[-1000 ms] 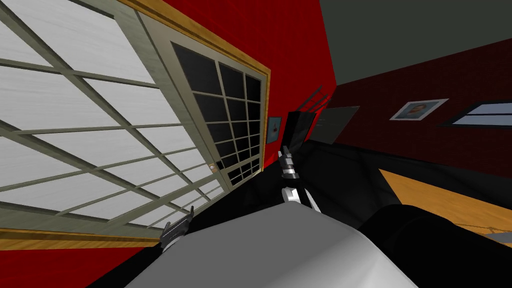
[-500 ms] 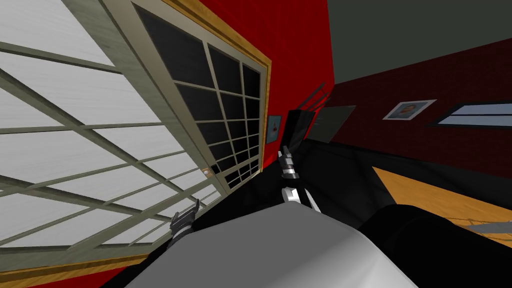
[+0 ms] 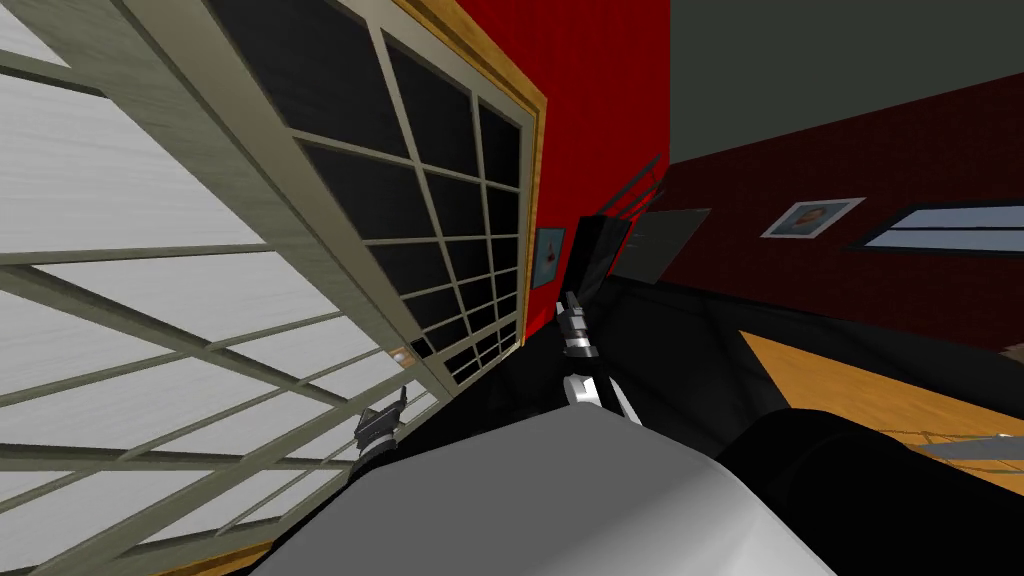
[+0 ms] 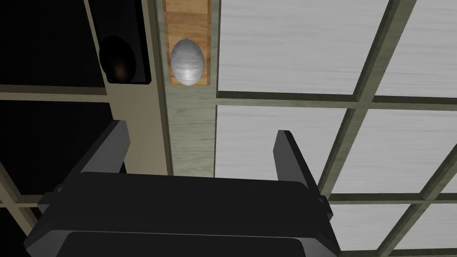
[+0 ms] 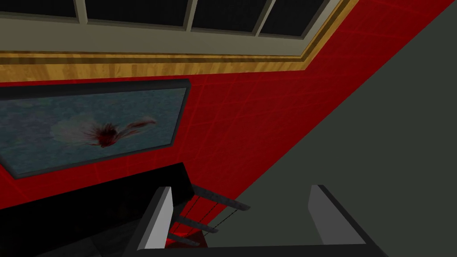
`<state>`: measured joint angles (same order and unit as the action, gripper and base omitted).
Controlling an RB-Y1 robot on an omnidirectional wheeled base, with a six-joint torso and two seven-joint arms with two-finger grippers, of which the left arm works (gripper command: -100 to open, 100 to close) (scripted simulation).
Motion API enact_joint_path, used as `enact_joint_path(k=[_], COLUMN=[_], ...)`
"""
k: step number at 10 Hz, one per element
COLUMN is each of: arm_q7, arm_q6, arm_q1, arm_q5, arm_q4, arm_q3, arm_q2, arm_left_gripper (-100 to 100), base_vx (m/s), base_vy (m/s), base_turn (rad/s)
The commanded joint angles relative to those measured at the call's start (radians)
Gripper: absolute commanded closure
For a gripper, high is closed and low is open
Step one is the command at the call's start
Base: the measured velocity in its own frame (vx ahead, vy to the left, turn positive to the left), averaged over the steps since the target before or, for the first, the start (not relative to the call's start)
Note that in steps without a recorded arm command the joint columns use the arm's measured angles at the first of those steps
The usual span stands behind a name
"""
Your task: Pull the door open
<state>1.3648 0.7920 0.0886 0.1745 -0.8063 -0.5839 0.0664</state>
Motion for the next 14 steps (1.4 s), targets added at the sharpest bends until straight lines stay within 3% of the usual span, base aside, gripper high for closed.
enact_joint_path(k=[1, 5, 7, 10, 11, 14], arm_q7=[0.001, 0.010, 0.013, 0.028, 0.037, 0.047], arm_q6=[-0.003, -0.016, -0.019, -0.037, -0.046, -0.051], arm_q1=[0.019, 0.076, 0.088, 0.140, 0.148, 0.118], arm_q5=[-0.003, -0.018, -0.021, -0.039, -0.046, -0.046], arm_q4=[0.003, 0.028, 0.034, 0.062, 0.073, 0.074], arm_q3=[-0.008, -0.052, -0.061, -0.112, -0.130, -0.127], arm_q2=[0.006, 0.037, 0.042, 0.065, 0.068, 0.057], arm_left_gripper=[-100, -100, -100, -100, -100, -100], base_vx=[-0.177, -0.194, -0.096, -0.166, -0.123, 0.123], base_vy=[-0.013, -0.008, 0.013, 0.045, 0.079, 0.069], base_turn=[0.110, 0.123, 0.049, 0.166, 0.158, -0.042])
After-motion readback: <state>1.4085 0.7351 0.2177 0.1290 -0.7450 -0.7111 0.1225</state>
